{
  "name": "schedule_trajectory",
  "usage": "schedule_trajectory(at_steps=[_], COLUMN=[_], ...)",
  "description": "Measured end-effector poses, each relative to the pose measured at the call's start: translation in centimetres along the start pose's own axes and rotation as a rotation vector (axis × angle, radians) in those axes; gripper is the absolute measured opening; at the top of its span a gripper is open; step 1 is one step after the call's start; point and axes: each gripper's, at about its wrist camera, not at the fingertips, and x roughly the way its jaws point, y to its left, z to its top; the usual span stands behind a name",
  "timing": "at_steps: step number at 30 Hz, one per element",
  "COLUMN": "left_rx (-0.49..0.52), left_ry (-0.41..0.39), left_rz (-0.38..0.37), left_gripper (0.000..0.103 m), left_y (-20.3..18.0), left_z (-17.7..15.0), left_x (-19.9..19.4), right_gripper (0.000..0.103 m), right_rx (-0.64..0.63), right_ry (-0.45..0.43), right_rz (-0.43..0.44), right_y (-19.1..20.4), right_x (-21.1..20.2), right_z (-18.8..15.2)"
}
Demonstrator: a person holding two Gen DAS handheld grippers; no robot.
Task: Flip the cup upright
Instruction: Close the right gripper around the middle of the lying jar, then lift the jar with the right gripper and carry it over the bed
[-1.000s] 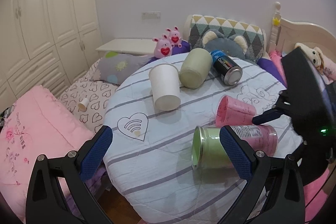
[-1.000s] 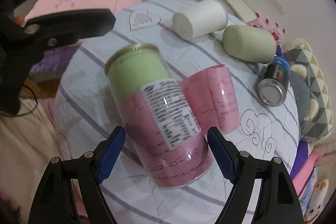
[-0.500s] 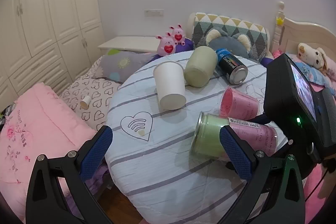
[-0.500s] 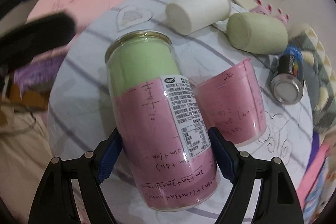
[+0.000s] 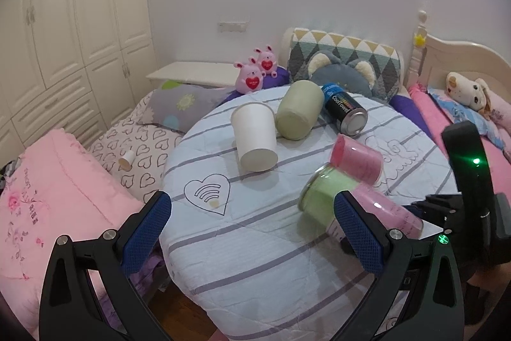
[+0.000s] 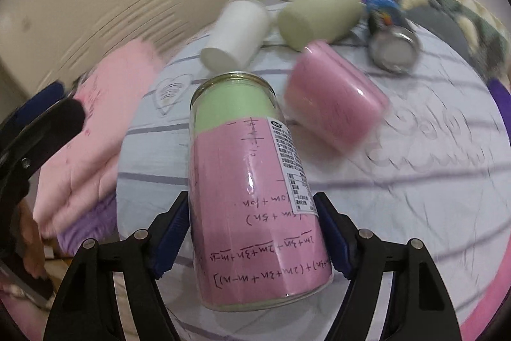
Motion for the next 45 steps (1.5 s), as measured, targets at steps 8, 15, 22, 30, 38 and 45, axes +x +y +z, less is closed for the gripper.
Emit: schedule_trajectory(at_steps=[8, 15, 22, 30, 38, 45], left_rx=[0.024, 0.021, -0.004, -0.018, 0.027, 0.025], left_ry=[0.001, 0.014, -0.005, -0.05, -0.04, -0.007], left_rz=[-0.021, -0.015, -0.03, -0.088, -0.118, -0.119], left_gripper=[0.103, 0.103, 0.103, 0.103, 0.103, 0.103], left_y=[-0.5, -0.4, -0.2, -2.4, -6.9, -8.9], left_z=[-0.3, -0.3, 0.1, 1.8, 2.7, 3.6], left_x=[-0.4, -0.2, -0.9, -1.7, 0.5, 2.7], right_gripper=[0.077, 0.074, 0.073, 0.074, 0.074, 0.074], right_rx=[0.136, 0.056, 0.113, 0.214, 0.424, 0.516], right_ry=[0.023, 0.084, -0.01, -0.138, -0.154, -0.136], right_rz=[-0.015, -0.047, -0.029, -0.107, -0.196, -0.16], right_y=[-0.9, -0.5, 0.1, -1.9, -9.4, -12.1], right_x=[0.2, 1.8, 0.6, -5.3, -5.4, -3.0], right_z=[-0.7, 1.3, 0.0, -0.5, -0.5, -0.1])
